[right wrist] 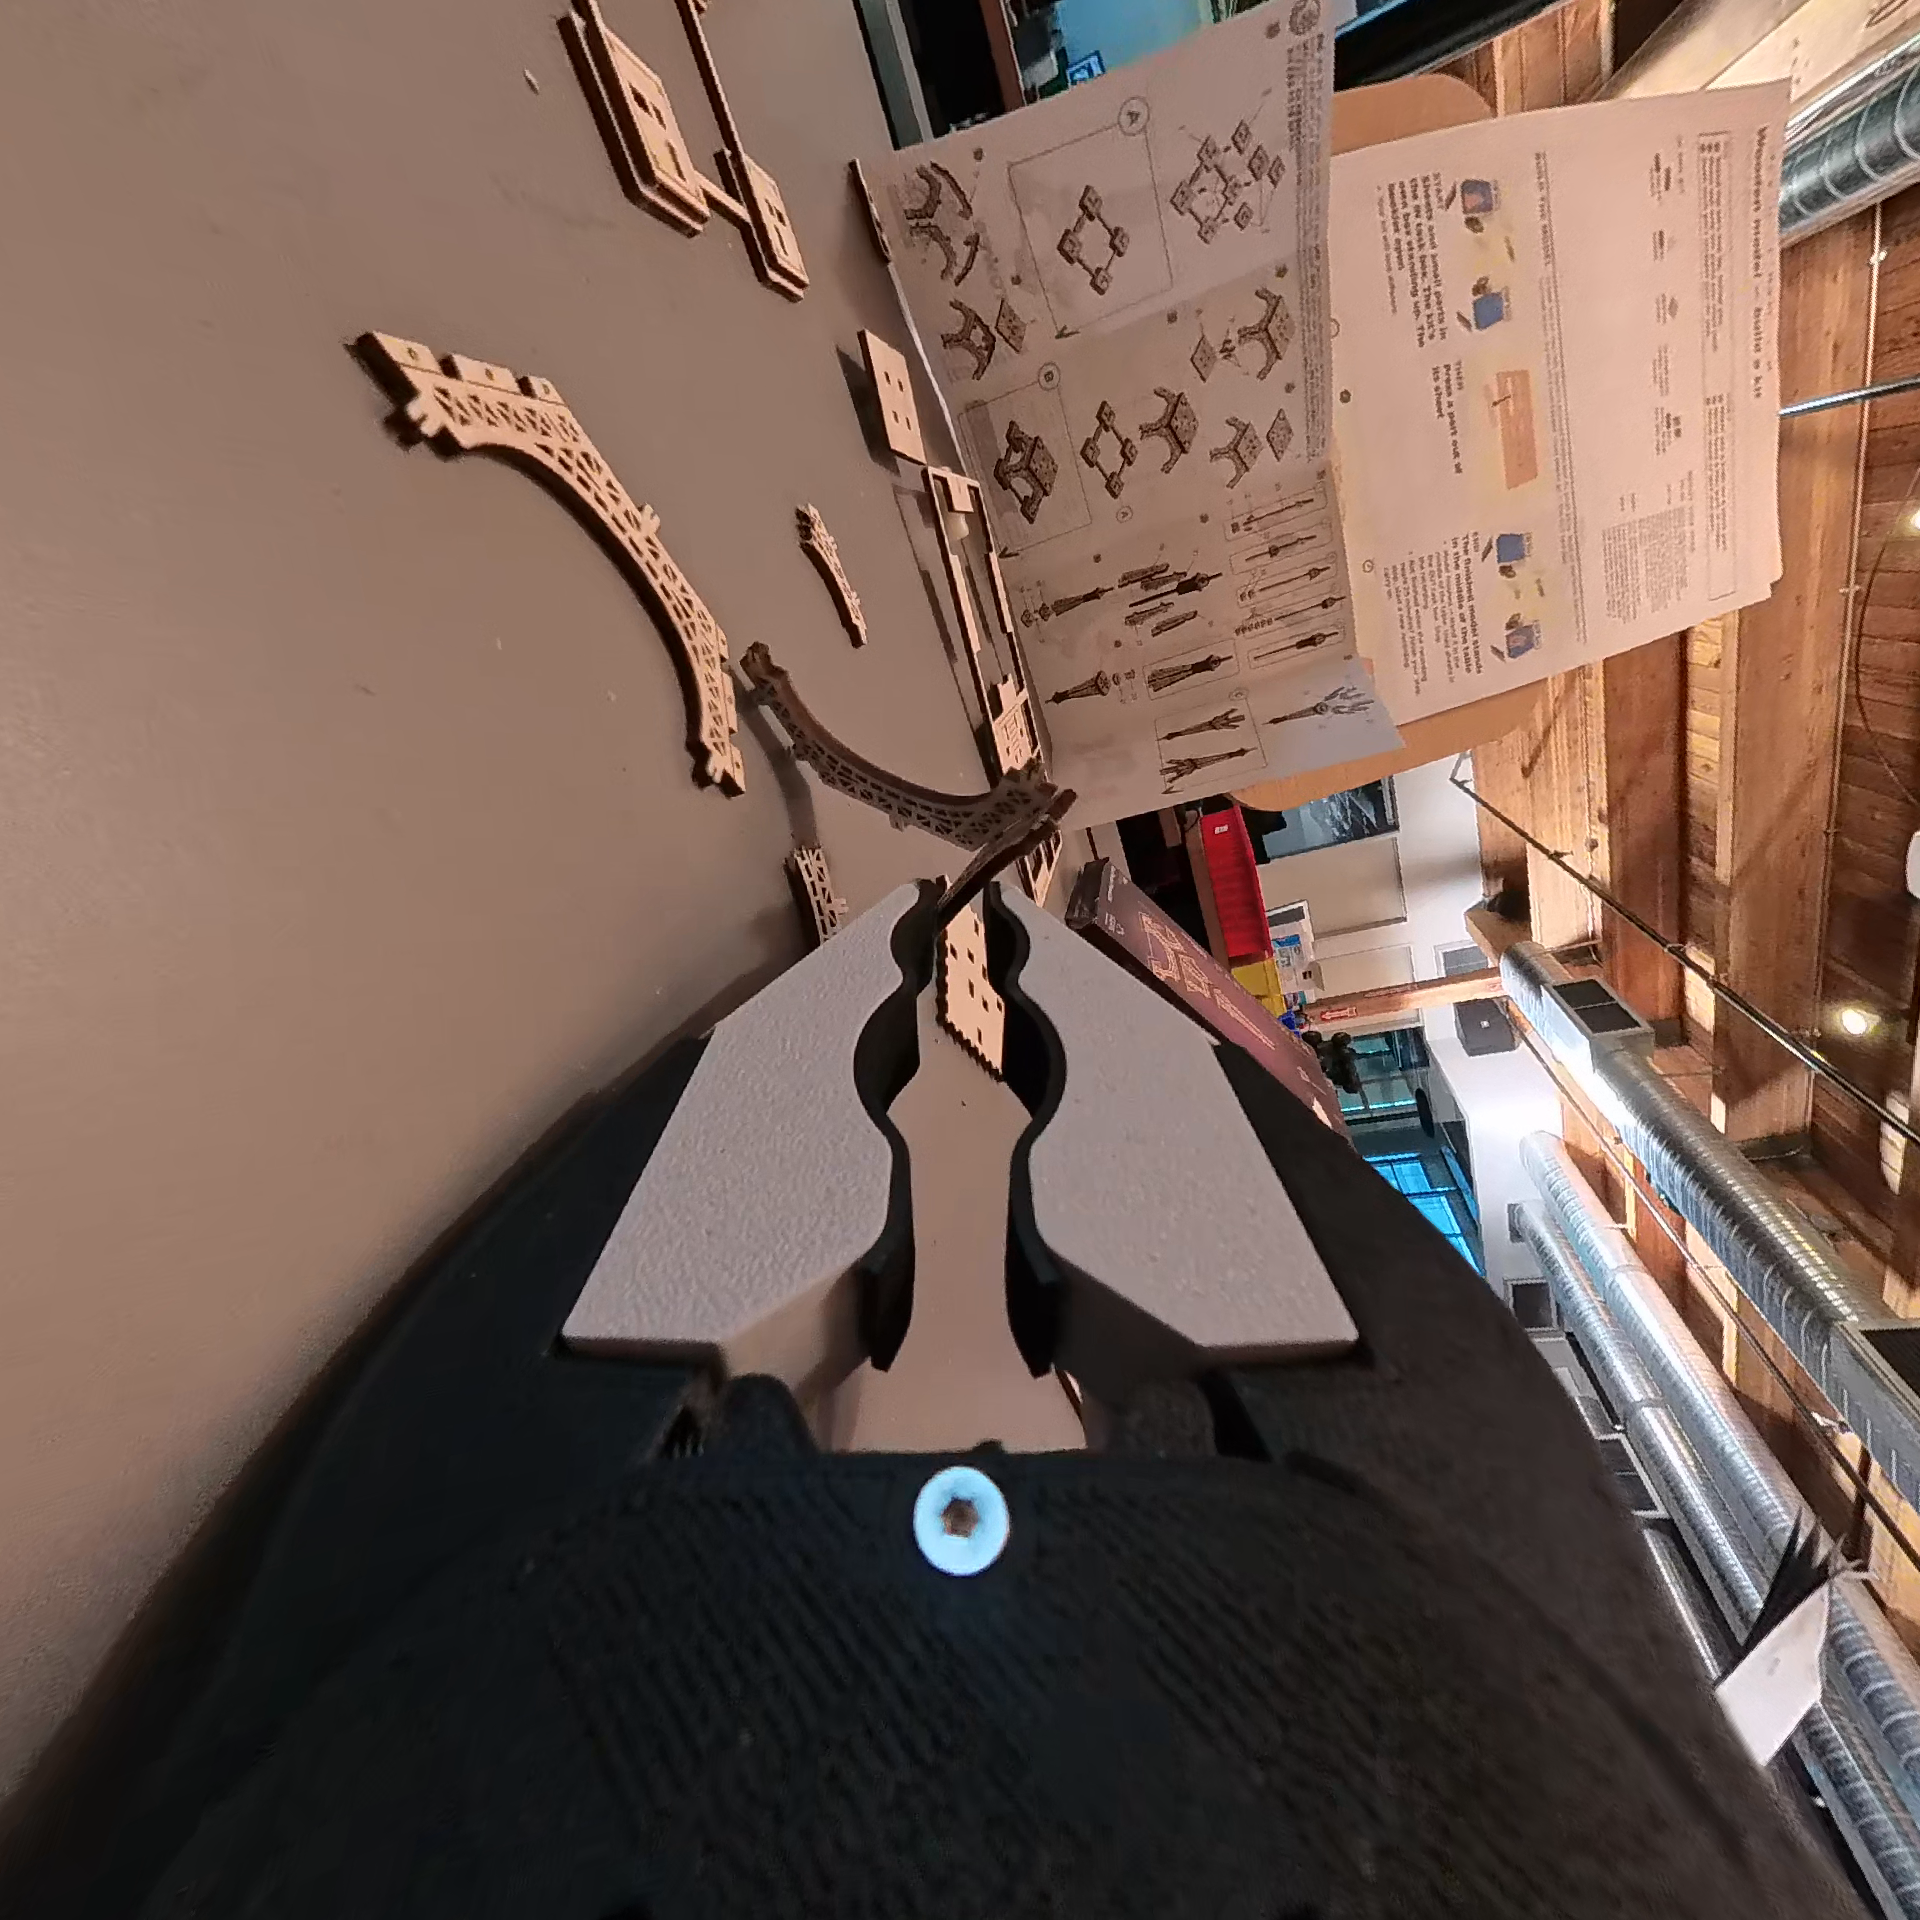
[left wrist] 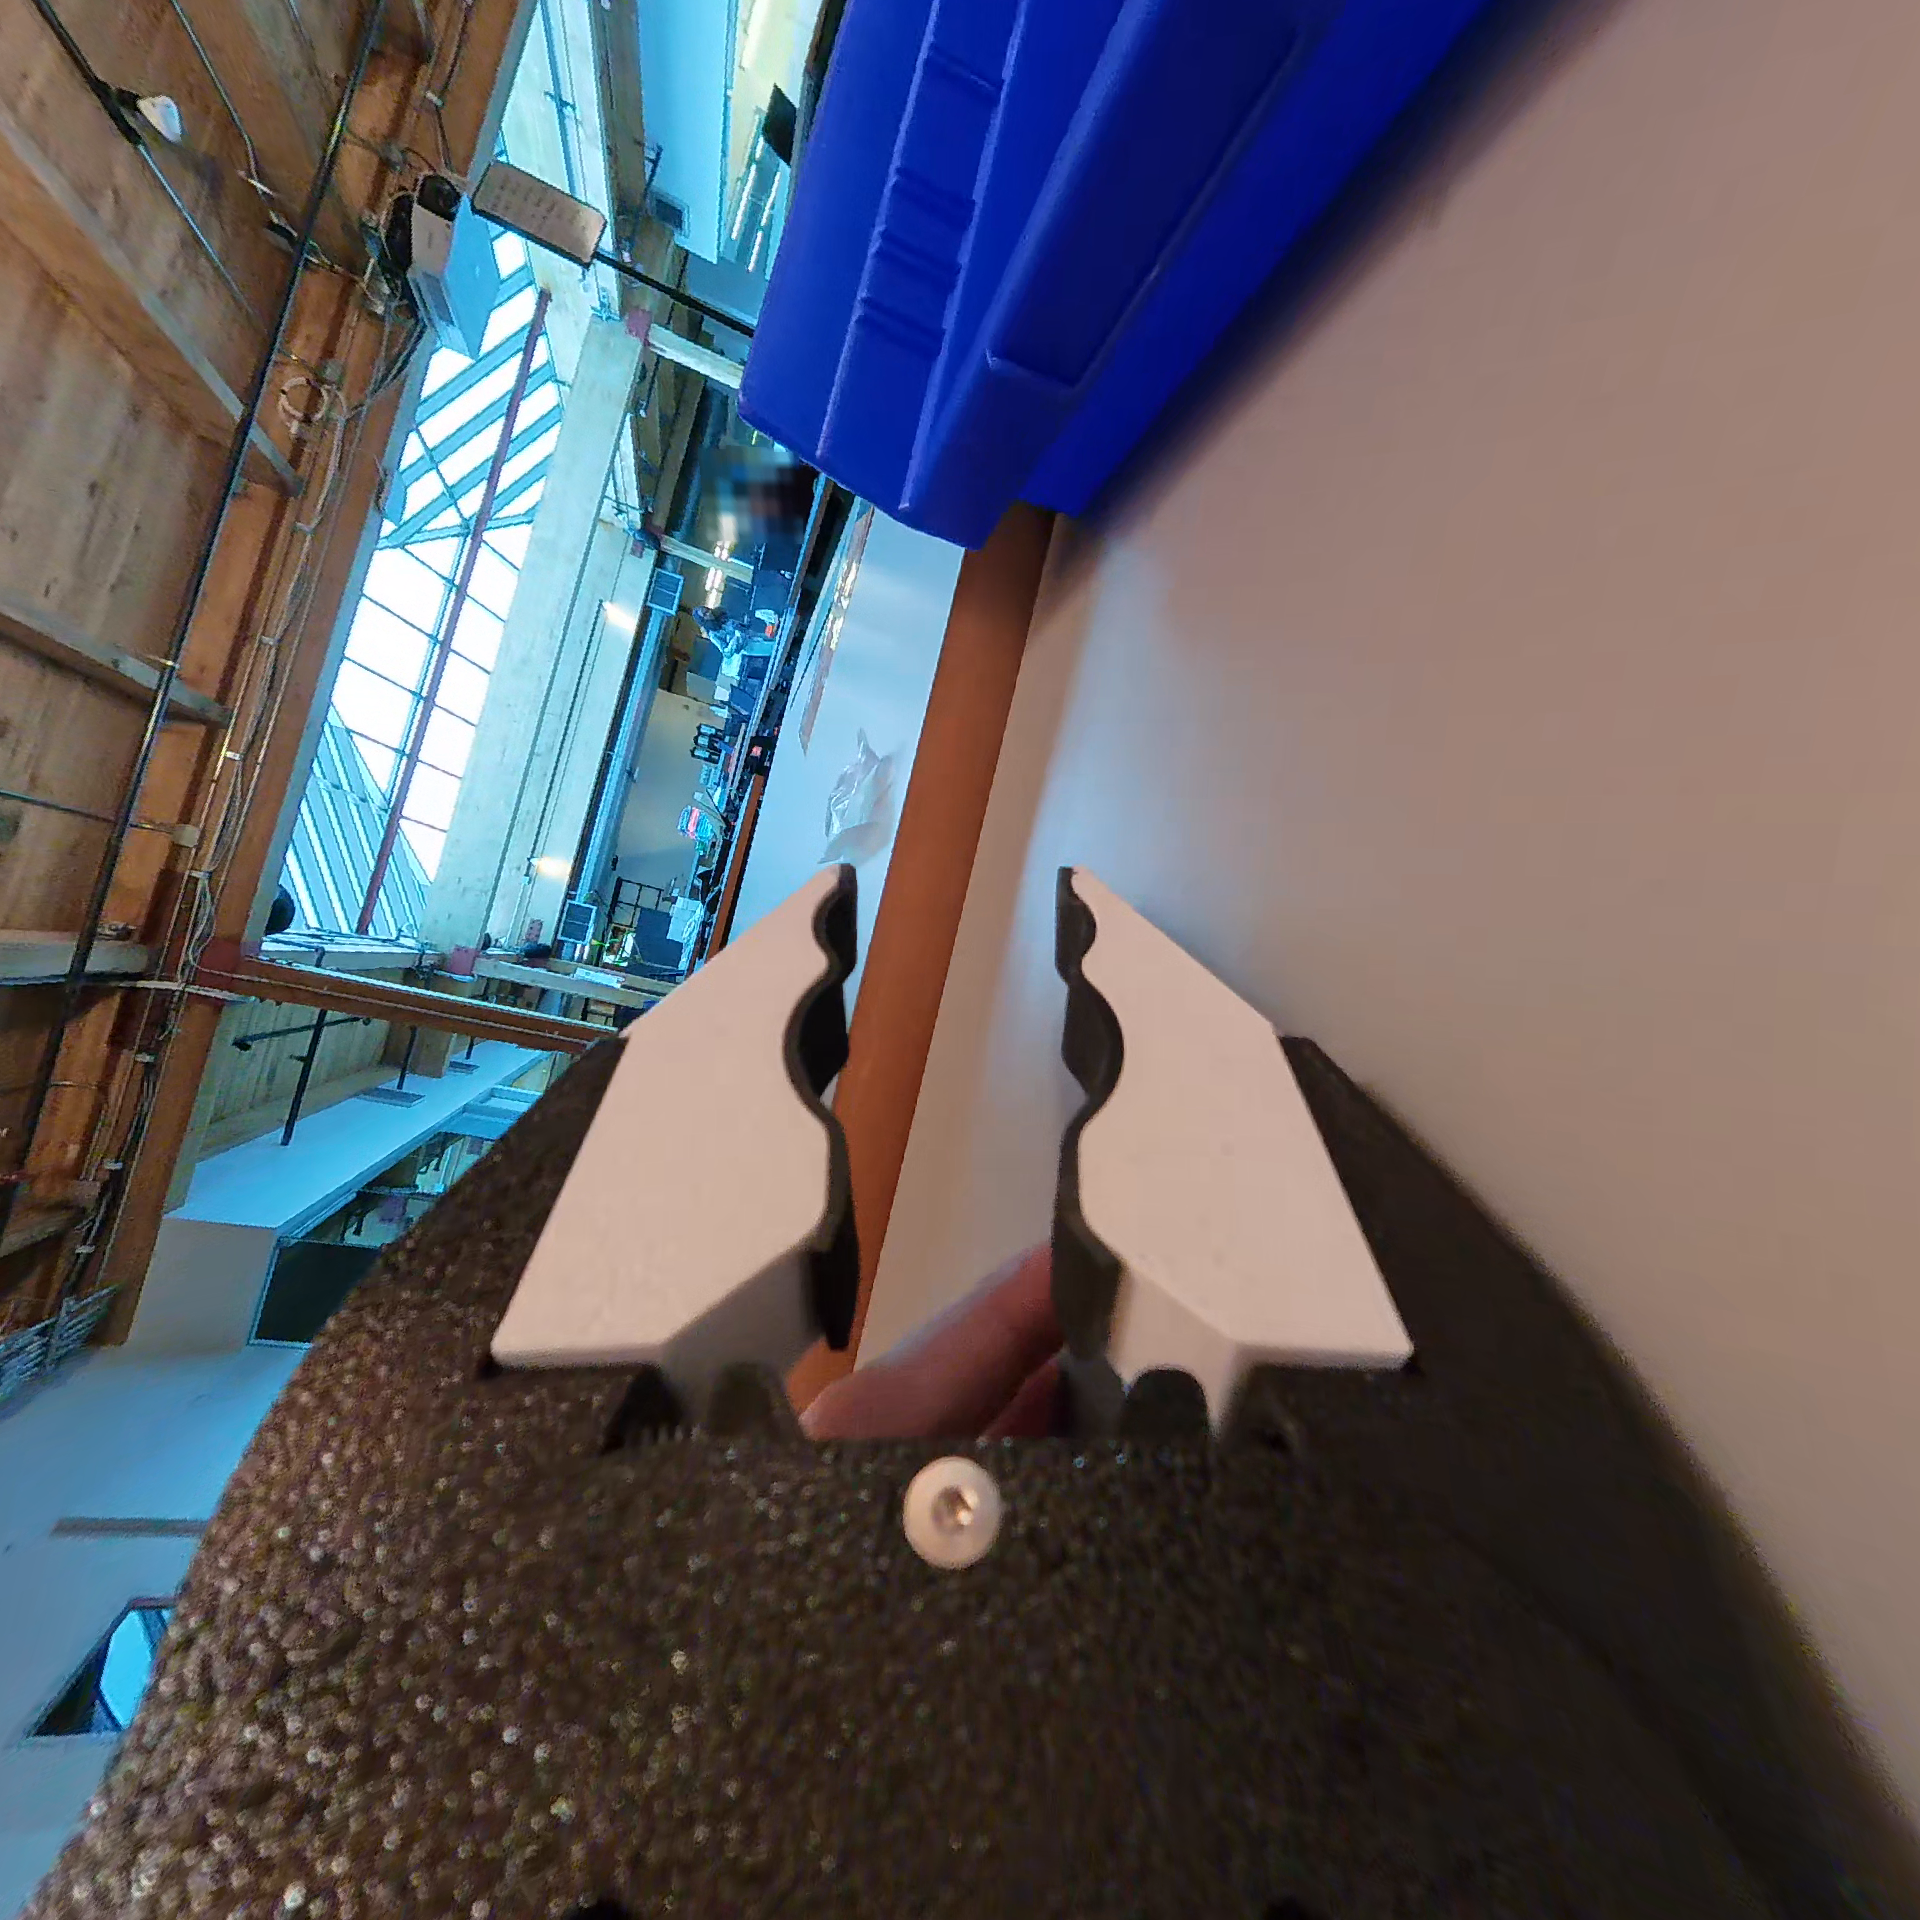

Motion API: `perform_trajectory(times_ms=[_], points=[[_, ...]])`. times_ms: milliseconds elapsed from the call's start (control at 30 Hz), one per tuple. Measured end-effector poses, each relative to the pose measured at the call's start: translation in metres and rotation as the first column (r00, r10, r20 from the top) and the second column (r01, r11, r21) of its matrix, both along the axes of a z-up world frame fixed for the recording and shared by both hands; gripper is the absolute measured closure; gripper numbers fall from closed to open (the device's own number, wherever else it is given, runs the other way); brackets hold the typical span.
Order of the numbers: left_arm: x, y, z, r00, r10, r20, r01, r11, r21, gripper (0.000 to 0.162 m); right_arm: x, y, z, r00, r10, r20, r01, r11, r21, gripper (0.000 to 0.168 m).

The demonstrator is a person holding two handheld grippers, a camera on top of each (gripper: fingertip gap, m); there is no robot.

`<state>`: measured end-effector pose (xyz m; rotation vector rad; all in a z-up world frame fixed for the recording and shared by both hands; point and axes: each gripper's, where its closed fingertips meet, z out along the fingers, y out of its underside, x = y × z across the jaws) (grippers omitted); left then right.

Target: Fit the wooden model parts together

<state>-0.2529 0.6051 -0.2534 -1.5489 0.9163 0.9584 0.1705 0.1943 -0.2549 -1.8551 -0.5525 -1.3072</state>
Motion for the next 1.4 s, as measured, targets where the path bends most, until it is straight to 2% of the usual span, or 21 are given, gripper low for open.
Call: perform_trajectory(times_ms=[700,1067,1133,1200,1233,1300,1400], points=[[-0.002,-0.007,-0.007,1.000,0.009,-0.022,-0.010,0.999,-0.048,0.142,-0.001,-0.006,0.000,1.000,-0.024,-0.012,0.024,1.000,0.004,0.162],[-0.001,-0.004,-0.005,1.000,0.002,-0.018,-0.003,0.999,-0.054,0.139,-0.003,-0.005,0.007,0.999,-0.003,-0.054,0.005,0.999,0.041,0.164],[0.003,-0.006,-0.006,0.999,-0.028,0.042,0.032,0.993,-0.116,0.132,0.003,-0.007,0.012,0.993,-0.018,-0.119,0.027,0.997,0.078,0.166],[0.023,-0.012,-0.003,0.969,-0.076,0.235,0.129,0.968,-0.215,0.104,0.008,-0.009,0.018,0.979,-0.009,-0.206,0.034,0.992,0.119,0.168],[0.040,-0.016,0.003,0.925,-0.104,0.366,0.204,0.947,-0.249,0.094,0.011,-0.009,0.022,0.973,0.002,-0.232,0.031,0.990,0.141,0.168],[0.075,-0.024,0.021,0.809,-0.141,0.571,0.346,0.899,-0.267,0.088,0.021,-0.009,0.029,0.966,0.008,-0.257,0.034,0.987,0.160,0.168],[0.123,-0.030,0.053,0.647,-0.205,0.735,0.501,0.840,-0.207,0.085,0.039,-0.005,0.034,0.966,0.008,-0.258,0.033,0.988,0.154,0.168]])
